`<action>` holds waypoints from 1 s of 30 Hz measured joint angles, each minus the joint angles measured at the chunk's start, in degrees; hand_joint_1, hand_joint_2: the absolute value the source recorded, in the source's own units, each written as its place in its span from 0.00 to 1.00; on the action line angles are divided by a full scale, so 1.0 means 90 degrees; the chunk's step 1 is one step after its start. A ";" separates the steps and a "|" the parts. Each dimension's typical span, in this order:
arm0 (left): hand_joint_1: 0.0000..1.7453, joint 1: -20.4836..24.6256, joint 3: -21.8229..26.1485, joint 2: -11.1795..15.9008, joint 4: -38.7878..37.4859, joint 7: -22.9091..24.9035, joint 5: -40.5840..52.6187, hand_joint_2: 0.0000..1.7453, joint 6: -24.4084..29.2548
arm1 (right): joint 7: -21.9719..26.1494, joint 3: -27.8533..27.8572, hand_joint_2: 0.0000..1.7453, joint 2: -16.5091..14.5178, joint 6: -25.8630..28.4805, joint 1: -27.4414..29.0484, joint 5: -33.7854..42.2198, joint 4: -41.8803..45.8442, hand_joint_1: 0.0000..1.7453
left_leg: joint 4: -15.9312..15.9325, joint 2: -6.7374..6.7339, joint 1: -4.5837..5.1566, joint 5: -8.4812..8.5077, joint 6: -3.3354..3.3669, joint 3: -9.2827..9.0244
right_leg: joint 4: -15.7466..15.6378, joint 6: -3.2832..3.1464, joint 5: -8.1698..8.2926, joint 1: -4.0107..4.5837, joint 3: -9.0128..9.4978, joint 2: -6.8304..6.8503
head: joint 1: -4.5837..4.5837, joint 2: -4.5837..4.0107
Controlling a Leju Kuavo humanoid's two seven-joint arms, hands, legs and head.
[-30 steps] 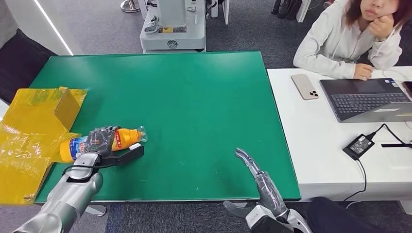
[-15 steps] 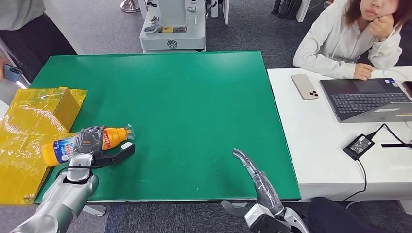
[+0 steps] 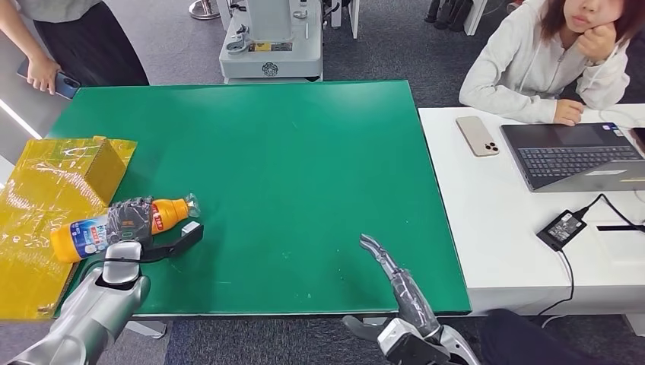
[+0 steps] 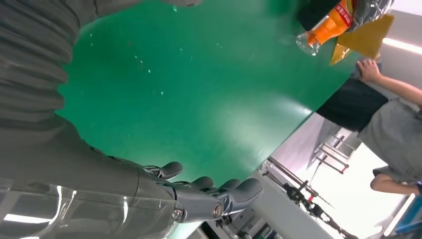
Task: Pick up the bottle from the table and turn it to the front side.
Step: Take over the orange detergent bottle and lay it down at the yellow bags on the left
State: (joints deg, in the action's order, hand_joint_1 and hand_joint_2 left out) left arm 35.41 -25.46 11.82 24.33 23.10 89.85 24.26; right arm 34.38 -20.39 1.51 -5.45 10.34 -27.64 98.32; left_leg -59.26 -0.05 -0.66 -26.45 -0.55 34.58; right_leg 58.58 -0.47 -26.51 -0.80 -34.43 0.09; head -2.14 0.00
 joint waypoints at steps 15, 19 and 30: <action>0.00 0.0133 -0.0513 0.0215 -0.0295 0.0030 -0.0001 1.00 0.0213 | -0.0093 -0.0215 1.00 0.0032 0.0160 0.0141 0.0070 0.0043 0.00 | 0.0002 -0.0003 0.0000 0.0001 -0.0002 -0.0001 | 0.0001 -0.0001 -0.0001 0.0000 0.0000 -0.0003 | 0.0001 0.0000; 0.00 0.0112 -0.0640 0.0262 -0.0335 -0.0010 -0.0002 1.00 0.0318 | -0.0170 -0.0262 1.00 0.0033 0.0164 0.0166 0.0077 0.0038 0.00 | 0.0003 -0.0003 0.0000 0.0001 -0.0002 -0.0002 | 0.0002 -0.0001 -0.0001 0.0000 0.0001 -0.0003 | 0.0000 0.0000; 0.00 -0.0509 0.0742 -0.0368 -0.0060 -0.3610 -0.3016 1.00 0.1539 | -0.0150 -0.0263 1.00 0.0031 0.0256 0.0216 0.0170 0.0005 0.00 | 0.0002 0.0000 0.0004 0.0000 -0.0001 -0.0001 | -0.0003 -0.0001 -0.0001 -0.0005 0.0004 0.0002 | 0.0003 0.0000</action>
State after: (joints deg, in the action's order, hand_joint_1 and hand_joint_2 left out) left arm 30.83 -18.78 8.50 23.79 -9.40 62.70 38.11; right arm 33.02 -22.75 1.79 -3.15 12.28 -26.11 98.37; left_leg -59.25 -0.05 -0.62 -26.45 -0.56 34.57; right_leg 58.56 -0.48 -26.53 -0.84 -34.39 0.11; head -2.11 0.00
